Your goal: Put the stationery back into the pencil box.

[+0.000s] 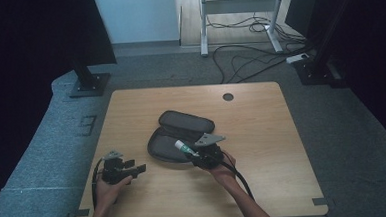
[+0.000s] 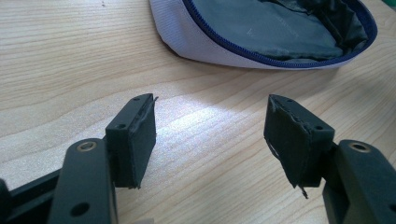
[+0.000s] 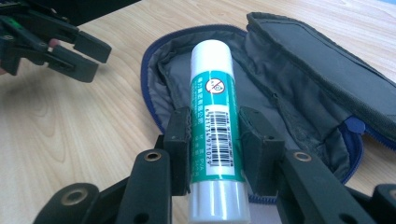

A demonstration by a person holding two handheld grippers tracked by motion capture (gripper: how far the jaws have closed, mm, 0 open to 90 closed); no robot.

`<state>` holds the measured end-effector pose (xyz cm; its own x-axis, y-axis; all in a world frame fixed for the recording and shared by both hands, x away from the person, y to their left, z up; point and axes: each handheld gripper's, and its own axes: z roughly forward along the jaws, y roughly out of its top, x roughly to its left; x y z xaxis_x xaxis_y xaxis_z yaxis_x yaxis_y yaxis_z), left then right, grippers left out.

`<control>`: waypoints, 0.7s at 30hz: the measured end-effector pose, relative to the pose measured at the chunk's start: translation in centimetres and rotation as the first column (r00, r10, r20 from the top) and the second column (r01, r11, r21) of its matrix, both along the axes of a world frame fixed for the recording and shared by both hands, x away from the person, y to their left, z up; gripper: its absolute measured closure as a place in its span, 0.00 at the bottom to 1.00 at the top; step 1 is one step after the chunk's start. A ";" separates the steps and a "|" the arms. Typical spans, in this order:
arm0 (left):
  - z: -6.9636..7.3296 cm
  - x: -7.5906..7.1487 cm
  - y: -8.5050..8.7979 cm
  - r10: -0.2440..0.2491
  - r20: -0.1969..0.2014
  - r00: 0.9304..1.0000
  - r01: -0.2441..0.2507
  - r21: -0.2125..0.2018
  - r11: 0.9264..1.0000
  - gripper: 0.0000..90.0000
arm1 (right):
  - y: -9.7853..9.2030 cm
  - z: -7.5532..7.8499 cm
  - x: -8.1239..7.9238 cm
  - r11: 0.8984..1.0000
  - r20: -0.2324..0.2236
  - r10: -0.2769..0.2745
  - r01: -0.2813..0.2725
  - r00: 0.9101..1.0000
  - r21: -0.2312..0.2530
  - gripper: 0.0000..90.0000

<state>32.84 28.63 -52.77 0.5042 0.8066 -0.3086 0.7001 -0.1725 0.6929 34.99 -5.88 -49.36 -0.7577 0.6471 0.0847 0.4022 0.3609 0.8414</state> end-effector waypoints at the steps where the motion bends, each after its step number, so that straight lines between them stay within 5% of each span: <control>1: 0.0 0.0 0.0 0.000 0.000 1.000 0.000 0.000 1.000 0.38 | 0.1 -0.1 0.2 1.000 -0.004 -0.001 0.001 1.000 -0.002 0.72; 21: -0.2 0.1 -0.1 -0.001 -0.006 1.000 0.001 0.005 1.000 0.38 | 1.8 -1.1 3.0 0.999 -0.025 -0.017 0.016 1.000 -0.045 0.72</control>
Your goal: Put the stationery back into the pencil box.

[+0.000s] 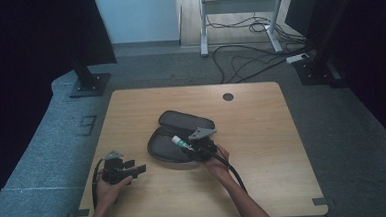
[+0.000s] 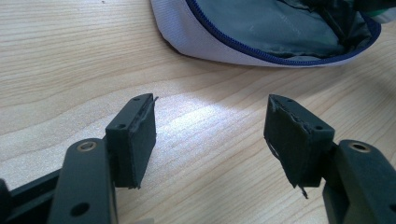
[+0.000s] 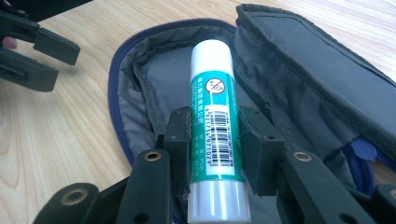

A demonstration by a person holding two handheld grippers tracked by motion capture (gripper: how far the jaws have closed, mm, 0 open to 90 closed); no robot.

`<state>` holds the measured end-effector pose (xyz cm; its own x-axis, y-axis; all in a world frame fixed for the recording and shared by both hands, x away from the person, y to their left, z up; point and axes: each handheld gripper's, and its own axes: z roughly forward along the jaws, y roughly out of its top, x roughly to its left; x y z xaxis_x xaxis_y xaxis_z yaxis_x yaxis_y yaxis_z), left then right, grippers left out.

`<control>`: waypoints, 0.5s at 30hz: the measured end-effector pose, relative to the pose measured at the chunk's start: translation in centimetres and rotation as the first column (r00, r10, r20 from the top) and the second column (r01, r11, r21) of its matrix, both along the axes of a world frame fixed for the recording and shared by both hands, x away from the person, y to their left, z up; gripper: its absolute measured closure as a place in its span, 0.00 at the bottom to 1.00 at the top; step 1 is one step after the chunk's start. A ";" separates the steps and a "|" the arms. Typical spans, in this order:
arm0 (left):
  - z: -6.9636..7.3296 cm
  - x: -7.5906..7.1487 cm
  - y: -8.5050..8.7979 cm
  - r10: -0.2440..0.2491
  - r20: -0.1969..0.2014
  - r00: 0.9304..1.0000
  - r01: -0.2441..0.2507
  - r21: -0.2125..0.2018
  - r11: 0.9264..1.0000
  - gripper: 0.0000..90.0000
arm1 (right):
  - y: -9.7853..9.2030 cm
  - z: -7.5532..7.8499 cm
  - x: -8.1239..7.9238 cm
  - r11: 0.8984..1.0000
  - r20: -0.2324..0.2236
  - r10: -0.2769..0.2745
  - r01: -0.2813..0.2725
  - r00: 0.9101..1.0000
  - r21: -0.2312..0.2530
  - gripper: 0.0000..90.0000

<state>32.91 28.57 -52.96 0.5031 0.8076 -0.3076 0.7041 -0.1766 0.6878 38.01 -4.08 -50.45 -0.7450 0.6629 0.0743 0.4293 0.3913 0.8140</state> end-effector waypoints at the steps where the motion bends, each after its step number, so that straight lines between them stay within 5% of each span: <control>1: 0.0 0.0 0.0 0.000 0.000 1.000 0.000 0.000 1.000 0.38 | 0.0 0.0 0.0 1.000 0.000 0.000 0.000 1.000 0.000 0.72; 15: -0.1 0.0 0.0 -0.001 -0.003 1.000 0.001 0.001 1.000 0.38 | 1.1 -1.2 1.9 0.999 -0.031 -0.025 0.024 0.999 -0.031 0.72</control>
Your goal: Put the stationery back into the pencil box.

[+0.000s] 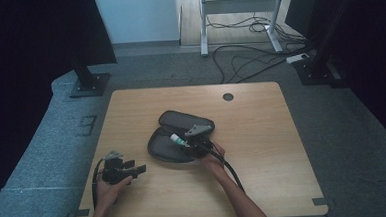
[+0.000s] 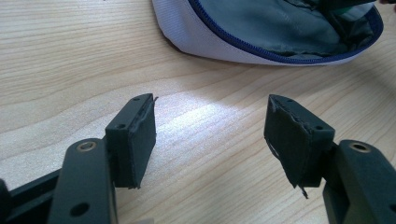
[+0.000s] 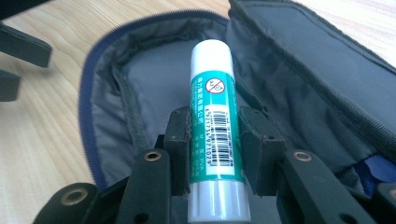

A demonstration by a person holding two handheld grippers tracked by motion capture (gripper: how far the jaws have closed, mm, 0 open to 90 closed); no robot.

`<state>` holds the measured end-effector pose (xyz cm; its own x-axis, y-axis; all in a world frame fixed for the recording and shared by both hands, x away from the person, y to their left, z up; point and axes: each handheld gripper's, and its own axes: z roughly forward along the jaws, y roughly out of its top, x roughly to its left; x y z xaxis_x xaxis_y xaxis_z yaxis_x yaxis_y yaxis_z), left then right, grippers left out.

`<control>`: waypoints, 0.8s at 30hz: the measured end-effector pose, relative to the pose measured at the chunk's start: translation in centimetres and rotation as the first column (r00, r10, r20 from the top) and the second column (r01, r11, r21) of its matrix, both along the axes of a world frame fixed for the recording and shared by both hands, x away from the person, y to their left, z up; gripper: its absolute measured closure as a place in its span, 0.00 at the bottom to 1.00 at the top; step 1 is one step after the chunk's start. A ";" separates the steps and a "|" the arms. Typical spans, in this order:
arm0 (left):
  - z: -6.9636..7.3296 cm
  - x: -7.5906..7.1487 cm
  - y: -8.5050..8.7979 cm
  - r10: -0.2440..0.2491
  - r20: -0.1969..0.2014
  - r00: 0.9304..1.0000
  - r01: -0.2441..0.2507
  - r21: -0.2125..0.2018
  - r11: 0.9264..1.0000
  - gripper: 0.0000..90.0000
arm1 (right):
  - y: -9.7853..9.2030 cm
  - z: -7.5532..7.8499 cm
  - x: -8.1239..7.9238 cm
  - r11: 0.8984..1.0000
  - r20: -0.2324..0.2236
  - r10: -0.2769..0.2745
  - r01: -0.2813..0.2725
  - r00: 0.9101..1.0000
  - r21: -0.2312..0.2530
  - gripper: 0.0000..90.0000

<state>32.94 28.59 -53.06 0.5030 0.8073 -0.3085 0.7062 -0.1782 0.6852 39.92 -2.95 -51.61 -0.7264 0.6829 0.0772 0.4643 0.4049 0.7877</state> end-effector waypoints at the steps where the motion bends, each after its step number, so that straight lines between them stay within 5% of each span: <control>1: 0.0 0.0 0.0 -0.001 -0.001 1.000 0.001 0.002 1.000 0.38 | 0.0 -0.1 0.1 1.000 -0.003 -0.002 0.002 1.000 -0.007 0.72; 16: -0.1 0.0 -0.2 -0.006 -0.006 1.000 0.006 0.009 1.000 0.38 | 1.0 -1.0 0.1 0.993 0.030 -0.003 0.007 1.000 -0.120 0.69; 24: -0.2 0.0 -0.2 -0.008 -0.007 1.000 0.008 0.010 1.000 0.38 | 0.7 -0.3 -0.3 0.996 0.052 -0.018 0.023 0.998 -0.086 0.58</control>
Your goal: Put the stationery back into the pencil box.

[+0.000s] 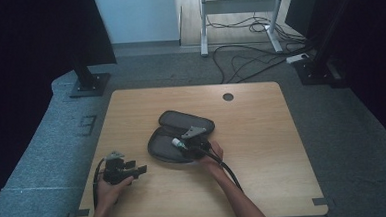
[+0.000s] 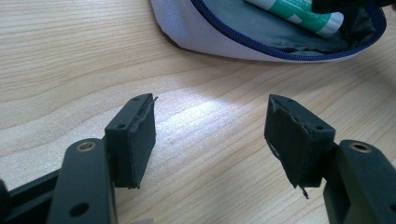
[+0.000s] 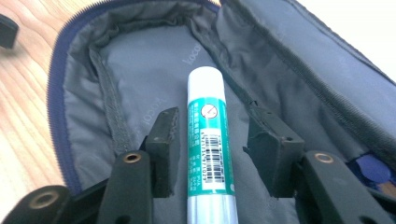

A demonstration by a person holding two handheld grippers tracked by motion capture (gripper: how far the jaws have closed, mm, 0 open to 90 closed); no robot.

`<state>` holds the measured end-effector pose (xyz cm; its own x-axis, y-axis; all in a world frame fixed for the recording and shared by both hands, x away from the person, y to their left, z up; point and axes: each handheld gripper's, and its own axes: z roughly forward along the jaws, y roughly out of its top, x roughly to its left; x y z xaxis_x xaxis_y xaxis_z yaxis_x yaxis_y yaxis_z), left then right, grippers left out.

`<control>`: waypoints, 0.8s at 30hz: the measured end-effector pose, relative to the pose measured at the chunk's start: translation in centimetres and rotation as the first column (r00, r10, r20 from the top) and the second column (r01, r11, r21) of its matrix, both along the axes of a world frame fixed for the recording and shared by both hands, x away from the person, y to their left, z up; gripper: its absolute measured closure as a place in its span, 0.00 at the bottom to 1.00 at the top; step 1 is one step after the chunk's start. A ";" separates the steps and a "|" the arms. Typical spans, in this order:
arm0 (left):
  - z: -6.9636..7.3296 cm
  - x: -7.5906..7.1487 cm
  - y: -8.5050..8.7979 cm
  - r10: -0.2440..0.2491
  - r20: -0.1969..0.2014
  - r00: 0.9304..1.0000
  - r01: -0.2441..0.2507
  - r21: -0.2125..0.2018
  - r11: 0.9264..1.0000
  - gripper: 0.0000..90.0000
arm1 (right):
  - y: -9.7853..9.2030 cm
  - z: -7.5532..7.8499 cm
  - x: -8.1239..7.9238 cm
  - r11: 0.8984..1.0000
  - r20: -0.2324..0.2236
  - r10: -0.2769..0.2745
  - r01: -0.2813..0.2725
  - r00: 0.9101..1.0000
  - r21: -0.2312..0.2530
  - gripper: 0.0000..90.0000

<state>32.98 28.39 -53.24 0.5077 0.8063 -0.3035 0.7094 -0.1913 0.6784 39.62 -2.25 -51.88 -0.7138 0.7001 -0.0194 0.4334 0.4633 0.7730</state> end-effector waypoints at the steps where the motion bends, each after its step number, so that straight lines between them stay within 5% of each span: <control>1: 0.0 0.0 0.0 0.000 0.000 1.000 0.000 0.000 1.000 0.38 | -0.2 0.3 -0.2 1.000 0.004 0.000 0.000 1.000 0.018 0.56; 15: -0.1 0.0 -0.2 0.000 0.000 1.000 0.000 0.006 1.000 0.38 | -3.4 1.8 -2.9 0.990 0.032 -0.005 0.001 0.999 0.141 0.52; 24: -0.1 -0.1 -0.2 0.000 -0.001 1.000 0.000 0.008 1.000 0.38 | -6.2 2.0 -5.1 0.984 0.051 -0.013 0.003 0.999 0.178 0.52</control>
